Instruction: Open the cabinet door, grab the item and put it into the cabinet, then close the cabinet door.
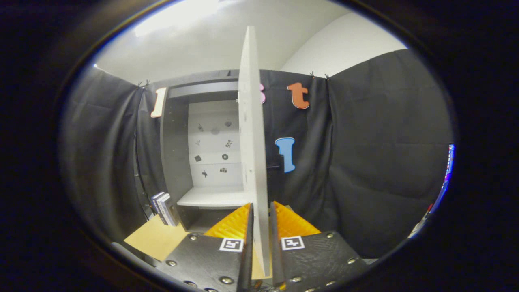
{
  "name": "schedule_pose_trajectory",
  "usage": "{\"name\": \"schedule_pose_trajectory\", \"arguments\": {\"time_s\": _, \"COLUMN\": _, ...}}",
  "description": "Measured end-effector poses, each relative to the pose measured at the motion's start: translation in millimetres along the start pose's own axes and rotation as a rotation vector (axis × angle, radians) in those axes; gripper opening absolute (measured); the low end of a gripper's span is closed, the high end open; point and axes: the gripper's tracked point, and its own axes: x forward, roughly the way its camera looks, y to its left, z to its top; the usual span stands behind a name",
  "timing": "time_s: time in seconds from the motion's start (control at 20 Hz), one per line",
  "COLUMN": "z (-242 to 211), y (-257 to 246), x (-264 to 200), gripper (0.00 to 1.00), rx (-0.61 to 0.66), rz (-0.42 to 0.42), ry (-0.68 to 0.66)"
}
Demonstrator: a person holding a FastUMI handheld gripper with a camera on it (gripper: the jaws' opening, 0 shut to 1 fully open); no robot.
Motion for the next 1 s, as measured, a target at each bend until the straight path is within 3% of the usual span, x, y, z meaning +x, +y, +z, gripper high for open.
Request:
{"name": "schedule_pose_trajectory", "arguments": {"time_s": 0.1, "z": -5.4, "y": 25.7, "x": -7.3, "gripper": 0.27, "rx": 0.008, "rz": 0.016, "ry": 0.005}}
{"name": "schedule_pose_trajectory", "arguments": {"time_s": 0.35, "z": -34.8, "y": 89.1, "x": -2.6, "gripper": 0.72, "rx": -0.008, "rz": 0.060, "ry": 0.028}}
{"name": "schedule_pose_trajectory", "arguments": {"time_s": 0.4, "z": -42.4, "y": 101.8, "x": 0.7, "gripper": 0.74, "rx": -0.014, "rz": 0.073, "ry": 0.036}}
{"name": "schedule_pose_trajectory", "arguments": {"time_s": 0.55, "z": -57.9, "y": 135.9, "x": 12.3, "gripper": 0.91, "rx": -0.013, "rz": 0.117, "ry": 0.037}}
{"name": "schedule_pose_trajectory", "arguments": {"time_s": 0.65, "z": -83.1, "y": 157.1, "x": 25.2, "gripper": 0.95, "rx": -0.016, "rz": 0.134, "ry": 0.067}}
{"name": "schedule_pose_trajectory", "arguments": {"time_s": 1.0, "z": -183.8, "y": 198.4, "x": 88.0, "gripper": 0.95, "rx": 0.019, "rz": 0.161, "ry": 0.181}}
